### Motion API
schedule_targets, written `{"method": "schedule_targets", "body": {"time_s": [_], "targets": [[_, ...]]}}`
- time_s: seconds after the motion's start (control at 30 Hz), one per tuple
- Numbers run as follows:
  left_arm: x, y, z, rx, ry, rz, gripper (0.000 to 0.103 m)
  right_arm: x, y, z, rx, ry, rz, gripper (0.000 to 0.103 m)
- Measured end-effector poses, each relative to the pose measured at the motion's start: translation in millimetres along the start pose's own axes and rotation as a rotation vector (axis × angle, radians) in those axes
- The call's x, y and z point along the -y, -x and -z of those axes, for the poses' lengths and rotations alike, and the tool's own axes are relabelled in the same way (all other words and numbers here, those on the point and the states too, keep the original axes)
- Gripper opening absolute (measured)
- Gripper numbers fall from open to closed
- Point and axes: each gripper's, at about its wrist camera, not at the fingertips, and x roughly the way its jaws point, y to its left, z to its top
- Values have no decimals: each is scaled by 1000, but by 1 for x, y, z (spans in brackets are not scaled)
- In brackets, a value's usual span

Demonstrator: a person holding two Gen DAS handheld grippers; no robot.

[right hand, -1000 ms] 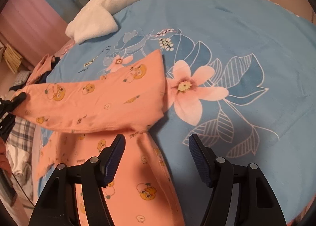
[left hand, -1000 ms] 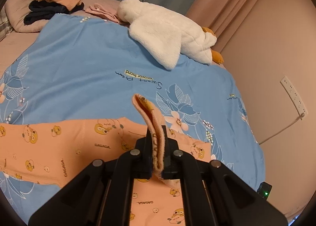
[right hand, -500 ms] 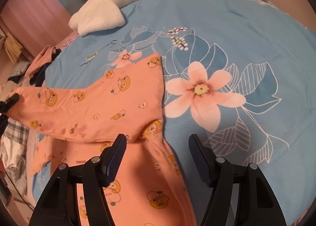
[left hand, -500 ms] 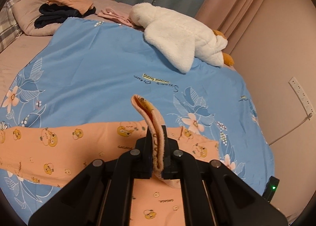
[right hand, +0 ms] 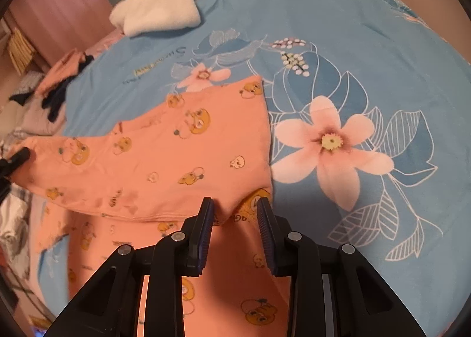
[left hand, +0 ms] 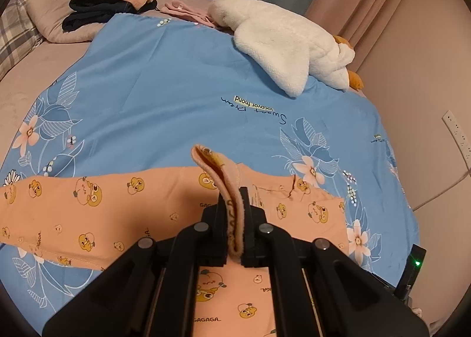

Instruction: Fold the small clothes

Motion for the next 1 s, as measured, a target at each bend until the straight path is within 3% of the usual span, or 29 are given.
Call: {"method": "schedule_targets", "body": {"time_s": [1.0], "targets": [[-34, -23, 20, -83, 16, -93, 5, -3, -16, -2, -55, 32, 37, 33]]}}
